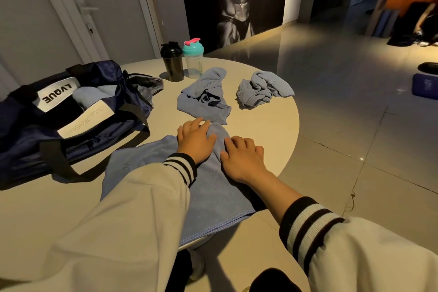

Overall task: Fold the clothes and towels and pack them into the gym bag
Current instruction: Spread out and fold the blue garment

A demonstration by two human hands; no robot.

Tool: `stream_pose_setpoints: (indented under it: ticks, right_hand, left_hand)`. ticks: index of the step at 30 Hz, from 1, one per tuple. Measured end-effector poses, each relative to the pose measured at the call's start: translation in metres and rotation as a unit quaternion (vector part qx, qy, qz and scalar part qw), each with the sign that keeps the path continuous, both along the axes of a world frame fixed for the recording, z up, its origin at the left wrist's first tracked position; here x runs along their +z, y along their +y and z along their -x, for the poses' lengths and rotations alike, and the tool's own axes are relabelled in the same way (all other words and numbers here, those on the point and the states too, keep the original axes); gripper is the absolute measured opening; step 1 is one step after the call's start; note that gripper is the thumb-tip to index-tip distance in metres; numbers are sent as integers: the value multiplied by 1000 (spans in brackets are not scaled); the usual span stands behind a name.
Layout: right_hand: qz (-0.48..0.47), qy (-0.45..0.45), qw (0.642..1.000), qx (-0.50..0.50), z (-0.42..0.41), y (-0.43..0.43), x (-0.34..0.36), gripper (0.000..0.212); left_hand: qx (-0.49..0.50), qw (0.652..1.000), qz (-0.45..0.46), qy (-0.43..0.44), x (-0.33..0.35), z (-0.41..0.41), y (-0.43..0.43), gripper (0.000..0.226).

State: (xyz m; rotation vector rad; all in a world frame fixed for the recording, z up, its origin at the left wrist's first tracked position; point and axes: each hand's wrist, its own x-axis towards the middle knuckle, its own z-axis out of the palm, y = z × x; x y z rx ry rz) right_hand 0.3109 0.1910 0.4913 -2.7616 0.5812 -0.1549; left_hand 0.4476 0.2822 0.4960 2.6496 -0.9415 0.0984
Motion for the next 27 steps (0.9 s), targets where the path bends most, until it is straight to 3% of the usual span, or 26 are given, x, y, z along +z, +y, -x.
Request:
stream_pose_setpoints:
  ticks: [2, 4, 8, 11, 13, 16, 21, 25, 27]
  right_hand:
    - [-3, 26, 1000, 4, -2, -2, 4, 47]
    - [15, 40, 999, -4, -4, -2, 8, 48]
    - [33, 65, 996, -57, -12, 3, 22, 43]
    - [84, -30, 996, -1, -21, 11, 18, 38]
    - [53, -28, 997, 48, -24, 13, 10, 43]
    - [4, 54, 998, 45, -25, 4, 3, 57]
    - [38, 73, 997, 10, -25, 11, 4, 61]
    - [66, 0, 996, 67, -18, 36, 7, 43]
    - [40, 4, 997, 72, -10, 36, 2, 47]
  left_hand:
    - [-11, 997, 52, -56, 0, 3, 9, 35]
    - [-24, 996, 25, -83, 3, 6, 18, 32]
    - [-62, 998, -10, -1, 5, 13, 30, 43]
    - [-104, 994, -16, 30, 2, 19, 32, 49]
    - [-87, 996, -24, -3, 2, 20, 36, 48]
    - [-13, 995, -81, -63, 1, 16, 50, 48]
    - [-3, 990, -134, 40, -2, 18, 60, 61]
    - [-17, 993, -70, -91, 4, 26, 65, 53]
    - [-26, 990, -67, -121, 4, 31, 69, 46]
